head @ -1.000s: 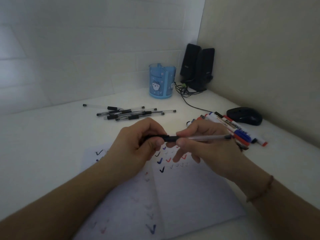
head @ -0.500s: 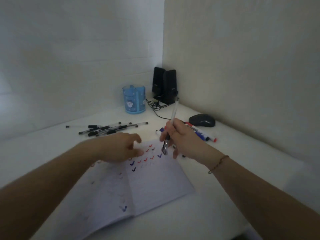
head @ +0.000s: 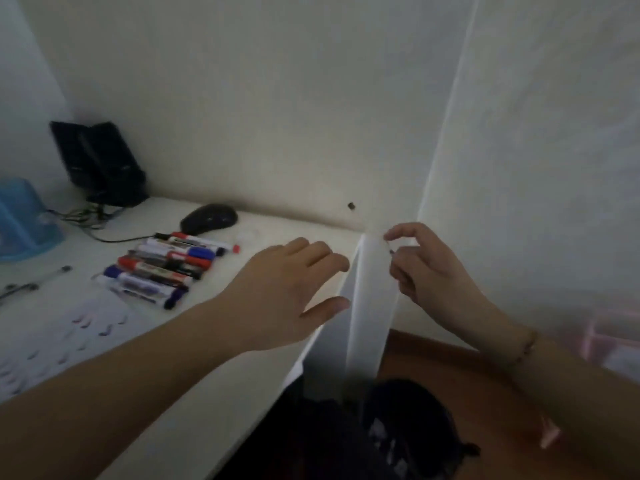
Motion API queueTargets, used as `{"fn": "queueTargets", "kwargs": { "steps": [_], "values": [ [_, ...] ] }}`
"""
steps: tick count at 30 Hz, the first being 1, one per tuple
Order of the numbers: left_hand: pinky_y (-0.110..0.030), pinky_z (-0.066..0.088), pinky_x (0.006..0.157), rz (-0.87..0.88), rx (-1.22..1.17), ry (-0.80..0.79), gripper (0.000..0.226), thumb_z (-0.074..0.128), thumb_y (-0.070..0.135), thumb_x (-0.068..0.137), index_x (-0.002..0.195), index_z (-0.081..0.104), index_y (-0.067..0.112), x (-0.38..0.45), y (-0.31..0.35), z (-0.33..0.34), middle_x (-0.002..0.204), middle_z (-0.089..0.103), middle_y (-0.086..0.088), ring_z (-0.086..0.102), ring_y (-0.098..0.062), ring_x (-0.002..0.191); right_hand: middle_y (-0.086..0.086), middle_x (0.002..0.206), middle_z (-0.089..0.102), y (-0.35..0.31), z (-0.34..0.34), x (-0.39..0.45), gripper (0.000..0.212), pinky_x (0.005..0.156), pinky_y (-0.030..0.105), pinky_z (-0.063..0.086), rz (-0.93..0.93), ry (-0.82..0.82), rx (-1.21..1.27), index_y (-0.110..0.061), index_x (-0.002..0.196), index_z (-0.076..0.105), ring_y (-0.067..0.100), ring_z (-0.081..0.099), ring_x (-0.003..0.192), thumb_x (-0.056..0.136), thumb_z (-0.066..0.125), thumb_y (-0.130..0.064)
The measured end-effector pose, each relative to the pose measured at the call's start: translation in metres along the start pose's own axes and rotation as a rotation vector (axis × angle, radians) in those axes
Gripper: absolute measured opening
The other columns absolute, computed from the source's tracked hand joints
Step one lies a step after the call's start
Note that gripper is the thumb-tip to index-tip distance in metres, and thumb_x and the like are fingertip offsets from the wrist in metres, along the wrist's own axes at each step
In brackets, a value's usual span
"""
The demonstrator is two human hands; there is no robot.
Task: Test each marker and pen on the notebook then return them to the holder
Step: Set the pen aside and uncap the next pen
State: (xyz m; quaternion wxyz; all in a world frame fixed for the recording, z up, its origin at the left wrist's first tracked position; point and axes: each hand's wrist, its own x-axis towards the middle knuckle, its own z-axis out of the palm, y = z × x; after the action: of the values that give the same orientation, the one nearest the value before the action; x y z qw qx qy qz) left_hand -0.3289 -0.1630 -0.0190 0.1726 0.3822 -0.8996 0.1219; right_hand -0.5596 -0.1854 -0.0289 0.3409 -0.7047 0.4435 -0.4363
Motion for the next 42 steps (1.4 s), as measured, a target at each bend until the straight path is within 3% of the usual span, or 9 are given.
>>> {"fn": "queueTargets", "kwargs": {
  "steps": [4, 7, 15, 21, 27, 33, 36, 38, 42],
  "values": [
    [-0.035, 0.049, 0.085, 0.104, -0.177, -0.035, 0.047, 0.041, 0.056, 0.093, 0.127, 0.047, 0.024, 0.023, 0.040, 0.028, 0.124, 0.051, 0.005, 0.052, -0.015, 0.107, 0.003, 0.061, 0.055, 0.050, -0.046, -0.052, 0.016, 0.053, 0.035, 0.040, 0.046, 0.046, -0.263, -0.024, 0.086, 0.046, 0.019, 0.048, 0.054, 0.089, 0.057, -0.013],
    [-0.037, 0.048, 0.090, 0.144, -0.196, -0.056, 0.048, 0.044, 0.055, 0.093, 0.128, 0.048, 0.024, 0.031, 0.048, 0.045, 0.129, 0.050, 0.005, 0.049, -0.015, 0.115, -0.007, 0.068, 0.060, 0.081, -0.060, -0.074, 0.025, 0.055, 0.028, 0.042, 0.118, 0.020, -0.346, -0.030, 0.078, 0.050, 0.011, 0.053, 0.056, 0.085, 0.064, -0.010],
    [-0.034, 0.037, 0.104, 0.169, -0.176, -0.125, 0.054, 0.038, 0.063, 0.090, 0.130, 0.047, 0.027, 0.029, 0.052, 0.070, 0.137, 0.046, 0.006, 0.041, -0.014, 0.126, -0.009, 0.097, 0.064, 0.148, -0.063, -0.102, 0.018, 0.070, 0.019, 0.044, 0.309, -0.119, -0.450, -0.032, 0.095, 0.057, 0.009, 0.062, 0.082, 0.088, 0.063, -0.017],
    [-0.035, 0.042, 0.097, 0.119, -0.232, -0.014, 0.046, 0.044, 0.055, 0.093, 0.123, 0.054, 0.022, 0.029, 0.041, 0.069, 0.130, 0.050, 0.005, 0.047, -0.014, 0.119, -0.021, 0.087, 0.060, 0.151, -0.062, -0.090, 0.016, 0.069, 0.017, 0.039, 0.293, -0.069, -0.501, -0.033, 0.095, 0.058, -0.001, 0.059, 0.082, 0.088, 0.063, -0.018],
    [-0.031, 0.040, 0.099, -0.097, -0.526, 0.234, 0.031, 0.049, 0.038, 0.094, 0.111, 0.061, 0.016, 0.028, 0.021, 0.059, 0.117, 0.054, 0.004, 0.049, -0.012, 0.115, -0.015, 0.094, 0.067, 0.122, -0.045, -0.056, 0.017, 0.066, 0.007, 0.043, 0.164, 0.066, -0.382, -0.029, 0.091, 0.064, 0.000, 0.062, 0.081, 0.086, 0.064, -0.013],
    [-0.025, 0.043, 0.090, -0.487, -0.587, 0.401, 0.033, 0.042, 0.045, 0.093, 0.108, 0.060, 0.023, -0.012, -0.035, 0.020, 0.108, 0.057, 0.007, 0.055, -0.011, 0.102, -0.011, 0.090, 0.070, 0.051, 0.008, -0.012, 0.012, 0.064, 0.020, 0.051, -0.030, 0.143, -0.179, -0.024, 0.089, 0.067, 0.005, 0.063, 0.085, 0.086, 0.063, -0.013],
    [-0.015, 0.043, 0.079, -0.697, -0.490, 0.255, 0.039, 0.038, 0.053, 0.089, 0.098, 0.062, 0.025, -0.052, -0.068, 0.000, 0.099, 0.061, 0.004, 0.057, -0.010, 0.090, -0.008, 0.088, 0.071, 0.014, 0.050, 0.011, 0.012, 0.061, 0.023, 0.051, -0.134, 0.097, -0.059, -0.022, 0.087, 0.068, 0.009, 0.064, 0.082, 0.086, 0.064, -0.011],
    [-0.030, 0.050, 0.079, -0.781, -0.409, 0.150, 0.036, 0.041, 0.048, 0.090, 0.092, 0.065, 0.021, -0.090, -0.083, -0.010, 0.094, 0.063, 0.001, 0.060, -0.016, 0.086, -0.008, 0.085, 0.071, -0.009, 0.084, 0.025, 0.012, 0.060, 0.033, 0.052, -0.201, 0.031, -0.008, -0.023, 0.086, 0.067, 0.014, 0.066, 0.078, 0.085, 0.065, -0.011],
    [-0.032, 0.037, 0.094, -0.854, -0.114, 0.101, 0.044, 0.035, 0.058, 0.086, 0.104, 0.061, 0.026, -0.170, -0.095, -0.024, 0.113, 0.058, 0.005, 0.053, -0.018, 0.107, -0.010, 0.081, 0.068, -0.052, 0.161, 0.052, 0.014, 0.056, 0.026, 0.049, -0.353, -0.130, 0.000, -0.028, 0.085, 0.065, 0.010, 0.063, 0.069, 0.085, 0.066, -0.014]
  ]
}}
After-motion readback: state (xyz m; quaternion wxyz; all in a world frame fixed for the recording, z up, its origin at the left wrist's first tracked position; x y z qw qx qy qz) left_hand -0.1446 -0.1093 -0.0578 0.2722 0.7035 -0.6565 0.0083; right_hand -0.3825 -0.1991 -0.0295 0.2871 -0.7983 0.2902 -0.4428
